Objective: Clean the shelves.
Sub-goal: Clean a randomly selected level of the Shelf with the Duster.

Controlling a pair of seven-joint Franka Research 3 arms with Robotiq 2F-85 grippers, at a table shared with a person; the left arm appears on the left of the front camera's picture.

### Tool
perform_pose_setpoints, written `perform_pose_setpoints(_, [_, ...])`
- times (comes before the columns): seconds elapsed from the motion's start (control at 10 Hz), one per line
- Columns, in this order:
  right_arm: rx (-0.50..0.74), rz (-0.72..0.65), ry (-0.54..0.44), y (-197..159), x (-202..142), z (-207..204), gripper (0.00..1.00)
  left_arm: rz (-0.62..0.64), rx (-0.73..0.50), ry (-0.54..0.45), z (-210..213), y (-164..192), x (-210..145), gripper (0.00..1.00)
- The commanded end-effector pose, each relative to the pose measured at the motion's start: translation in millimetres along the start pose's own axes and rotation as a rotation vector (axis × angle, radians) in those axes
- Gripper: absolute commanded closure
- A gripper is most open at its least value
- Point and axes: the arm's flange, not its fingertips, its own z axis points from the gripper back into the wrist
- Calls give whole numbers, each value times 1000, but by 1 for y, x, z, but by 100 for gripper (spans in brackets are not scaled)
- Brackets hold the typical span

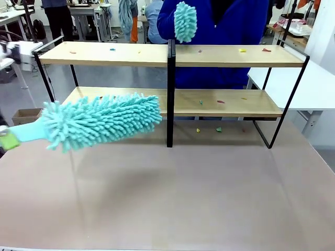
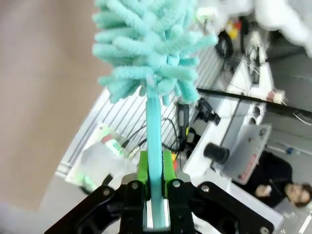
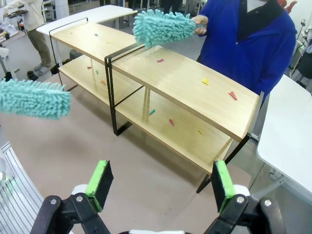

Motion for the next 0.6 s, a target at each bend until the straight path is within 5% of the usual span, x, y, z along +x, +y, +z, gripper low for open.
perform_pose_setpoints(0.0, [-2, -4, 1, 0, 0, 1, 0, 137, -4, -36, -17, 15, 45, 87])
perform_pose_setpoints(0.5, [-2, -4, 1, 0, 0, 1, 0, 151, 4, -186, -18, 32, 71, 87])
